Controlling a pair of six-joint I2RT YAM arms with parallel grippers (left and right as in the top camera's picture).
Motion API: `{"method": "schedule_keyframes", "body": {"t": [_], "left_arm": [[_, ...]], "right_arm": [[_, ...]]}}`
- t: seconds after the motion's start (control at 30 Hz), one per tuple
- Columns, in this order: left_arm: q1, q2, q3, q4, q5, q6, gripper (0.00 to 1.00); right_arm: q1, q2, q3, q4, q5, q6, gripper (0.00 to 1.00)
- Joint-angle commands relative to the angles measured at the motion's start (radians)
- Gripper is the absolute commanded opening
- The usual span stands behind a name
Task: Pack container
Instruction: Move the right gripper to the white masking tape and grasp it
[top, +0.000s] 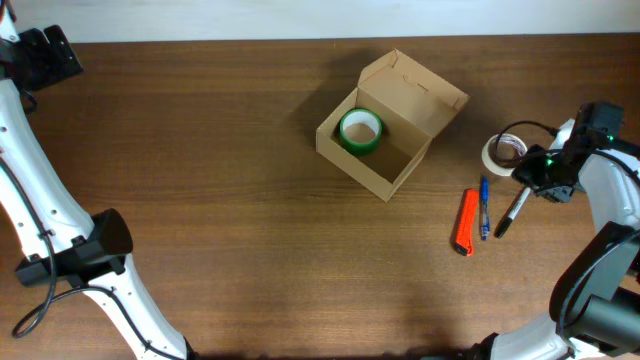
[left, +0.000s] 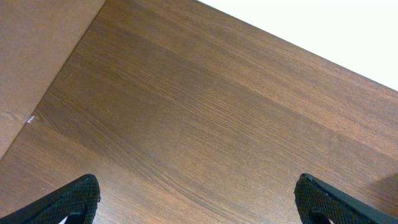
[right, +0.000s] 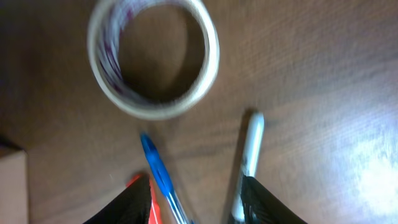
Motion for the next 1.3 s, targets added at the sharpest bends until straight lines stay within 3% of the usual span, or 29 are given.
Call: {"method": "schedule_keyframes", "body": {"t": [0.0,0.13,0.37,0.8,1.27], "left_arm": [[0.004,-0.030,-0.003,0.000,0.010,0.009,1.00],[0.004,-0.030,-0.003,0.000,0.010,0.009,1.00],[0.004,-0.030,-0.003,0.000,0.010,0.009,1.00],[0.004,-0.030,-0.003,0.000,0.010,0.009,1.00],[0.005,-0.030,-0.003,0.000,0.010,0.009,1.00]], "right_arm": [[0.004,0.024,-0.002,0.043,-0.011,0.094,0.48],[0.008,0.098,0.019,0.027,-0.013,0.196,0.48],[0.023,0.216,0.153,-0.077,-0.016,0.205,0.48],[0.047,0.222,0.278,-0.101,-0.018,0.207,0.48],[0.050,0.251,0.282,-0.055,0.042,0.363,0.48]]}}
